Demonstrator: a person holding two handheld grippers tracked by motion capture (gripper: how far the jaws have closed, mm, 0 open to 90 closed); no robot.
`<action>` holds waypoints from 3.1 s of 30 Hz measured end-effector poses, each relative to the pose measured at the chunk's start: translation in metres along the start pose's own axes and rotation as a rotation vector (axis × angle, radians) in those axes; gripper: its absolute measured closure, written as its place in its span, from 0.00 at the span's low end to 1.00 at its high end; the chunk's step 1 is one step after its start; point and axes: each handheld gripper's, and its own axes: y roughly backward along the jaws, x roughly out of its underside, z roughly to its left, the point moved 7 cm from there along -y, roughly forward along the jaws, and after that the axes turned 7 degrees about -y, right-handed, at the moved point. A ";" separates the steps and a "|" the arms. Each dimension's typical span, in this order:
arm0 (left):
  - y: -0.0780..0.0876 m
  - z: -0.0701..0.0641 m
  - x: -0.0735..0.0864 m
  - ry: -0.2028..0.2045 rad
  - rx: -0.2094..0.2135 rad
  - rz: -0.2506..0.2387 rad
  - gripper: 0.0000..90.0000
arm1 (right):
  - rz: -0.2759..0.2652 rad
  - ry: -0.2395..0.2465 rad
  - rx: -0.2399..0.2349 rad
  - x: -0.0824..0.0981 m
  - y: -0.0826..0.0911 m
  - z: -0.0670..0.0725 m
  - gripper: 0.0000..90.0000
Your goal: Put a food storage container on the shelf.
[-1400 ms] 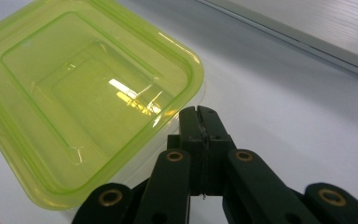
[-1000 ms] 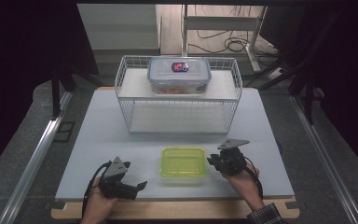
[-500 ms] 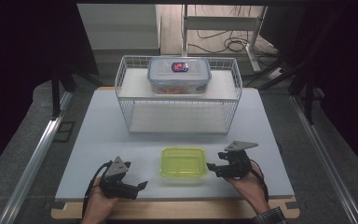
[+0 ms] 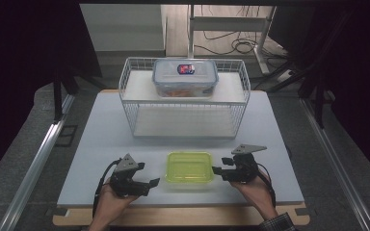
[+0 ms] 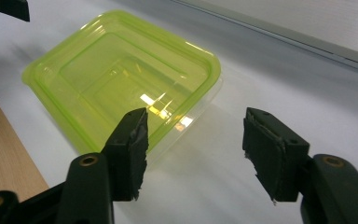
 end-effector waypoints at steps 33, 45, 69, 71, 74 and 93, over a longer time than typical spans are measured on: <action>0.005 -0.001 0.024 -0.098 -0.062 0.055 0.11 | 0.075 -0.446 -0.203 -0.005 -0.038 -0.011 0.77; 0.008 0.002 0.025 -0.096 -0.074 0.050 0.11 | 0.126 -0.508 -0.297 -0.013 -0.043 -0.002 0.89; 0.009 0.006 0.027 -0.062 -0.061 0.041 0.08 | -0.009 -0.502 -0.332 -0.050 0.003 -0.011 0.89; 0.009 0.006 0.028 -0.063 -0.060 0.043 0.08 | -0.017 -0.508 -0.338 -0.054 0.007 -0.011 0.89; 0.009 0.006 0.028 -0.066 -0.058 0.045 0.08 | -0.036 -0.508 -0.345 -0.062 0.014 -0.011 0.89; 0.009 0.006 0.028 -0.077 -0.062 0.053 0.08 | -0.131 -0.481 -0.350 -0.130 0.056 -0.003 0.89</action>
